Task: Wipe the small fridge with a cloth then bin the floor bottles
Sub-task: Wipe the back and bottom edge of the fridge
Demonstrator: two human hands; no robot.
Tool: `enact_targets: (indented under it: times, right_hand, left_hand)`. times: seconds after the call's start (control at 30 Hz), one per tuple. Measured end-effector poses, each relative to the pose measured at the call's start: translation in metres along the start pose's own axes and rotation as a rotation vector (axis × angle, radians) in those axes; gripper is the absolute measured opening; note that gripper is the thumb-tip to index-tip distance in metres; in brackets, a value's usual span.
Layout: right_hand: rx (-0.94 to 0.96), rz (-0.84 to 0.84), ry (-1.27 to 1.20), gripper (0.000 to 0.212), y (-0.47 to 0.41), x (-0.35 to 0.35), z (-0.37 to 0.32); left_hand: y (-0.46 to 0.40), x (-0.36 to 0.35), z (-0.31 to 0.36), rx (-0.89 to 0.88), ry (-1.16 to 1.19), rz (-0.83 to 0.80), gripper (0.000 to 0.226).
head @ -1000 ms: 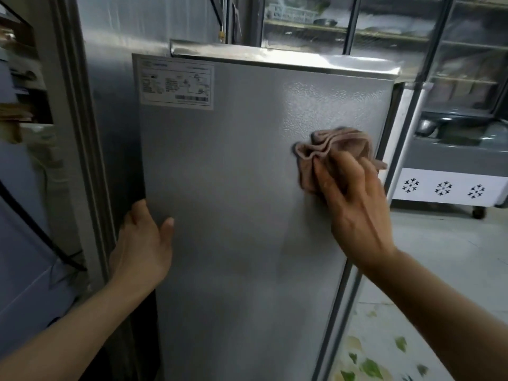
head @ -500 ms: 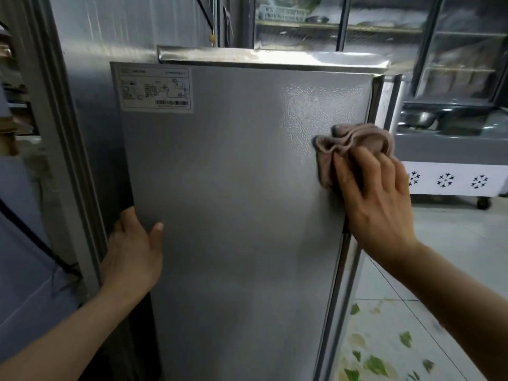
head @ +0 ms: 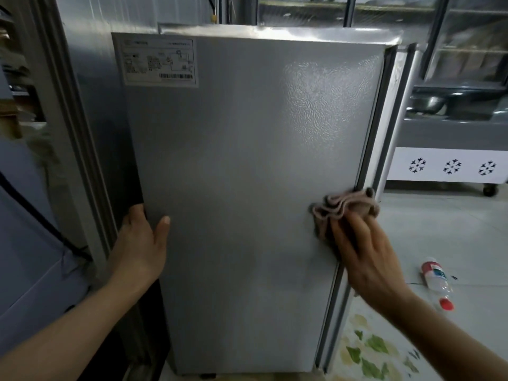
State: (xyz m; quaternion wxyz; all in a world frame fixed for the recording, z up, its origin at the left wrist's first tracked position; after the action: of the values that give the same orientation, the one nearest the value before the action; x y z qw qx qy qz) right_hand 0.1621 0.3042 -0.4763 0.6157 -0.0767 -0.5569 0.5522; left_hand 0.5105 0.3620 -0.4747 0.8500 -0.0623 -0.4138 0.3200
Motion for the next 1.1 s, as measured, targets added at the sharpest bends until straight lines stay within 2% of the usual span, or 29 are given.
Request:
enact_targets:
  times: [0.13, 0.27, 0.33, 0.43, 0.5, 0.57, 0.73, 0.8, 0.87, 1.0, 1.03, 1.1]
  right_hand:
    - [-0.121, 0.092, -0.023, 0.057, -0.050, 0.024, 0.032]
    - [-0.158, 0.152, -0.038, 0.054, -0.032, -0.004, 0.009]
    - [-0.091, 0.062, -0.003, 0.060, -0.001, -0.031, -0.013]
    - [0.142, -0.130, 0.106, 0.061, 0.038, -0.061, -0.041]
    - [0.293, -0.178, 0.169, 0.067, 0.046, -0.062, -0.048]
    - [0.330, -0.110, 0.149, 0.070, 0.027, -0.046, -0.042]
    - [-0.002, 0.213, 0.031, 0.055, -0.056, -0.001, -0.020]
    - [-0.052, 0.244, 0.013, 0.054, -0.061, -0.005, -0.036]
    - [0.039, 0.189, 0.016, 0.055, -0.047, -0.022, -0.062]
    - [0.549, -0.128, 0.213, 0.058, 0.004, -0.071, -0.128]
    - [0.611, -0.168, 0.229, 0.057, 0.009, -0.074, -0.137]
    - [0.594, -0.146, 0.158, 0.050, -0.002, -0.065, -0.139]
  left_hand:
    - [0.010, -0.017, -0.015, -0.010, -0.017, -0.043, 0.040]
    - [0.009, -0.017, -0.018, -0.025, -0.023, -0.021, 0.042]
    - [0.008, -0.017, -0.020, -0.032, -0.016, -0.030, 0.043]
    - [0.009, -0.017, -0.019, -0.016, -0.018, -0.030, 0.041]
    - [0.009, -0.017, -0.018, -0.008, -0.029, -0.028, 0.040]
    - [0.010, -0.018, -0.018, -0.012, -0.027, -0.029, 0.039]
    - [0.010, -0.018, -0.020, -0.036, -0.014, 0.002, 0.038]
    - [0.010, -0.017, -0.020, -0.044, -0.004, 0.016, 0.036]
    - [0.010, -0.016, -0.020, -0.043, -0.032, 0.029, 0.035]
    - [0.008, -0.014, -0.021, -0.020, -0.089, 0.018, 0.034]
    - [0.008, -0.013, -0.022, -0.017, -0.092, 0.003, 0.033]
    - [0.008, -0.015, -0.027, -0.022, -0.096, -0.048, 0.029]
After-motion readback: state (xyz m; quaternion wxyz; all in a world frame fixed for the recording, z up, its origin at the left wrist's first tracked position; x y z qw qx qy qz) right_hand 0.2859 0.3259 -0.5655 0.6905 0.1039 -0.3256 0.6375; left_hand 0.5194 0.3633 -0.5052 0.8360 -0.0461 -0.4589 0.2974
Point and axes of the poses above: each hand's wrist, its own y-axis away from the middle knuckle, its own x-axis out of the back of the hand, z = x × y, the point moved 7 cm from there along -y, towards the middle knuckle, and after that the axes turned 11 degrees about -z, right-handed, at the moved point
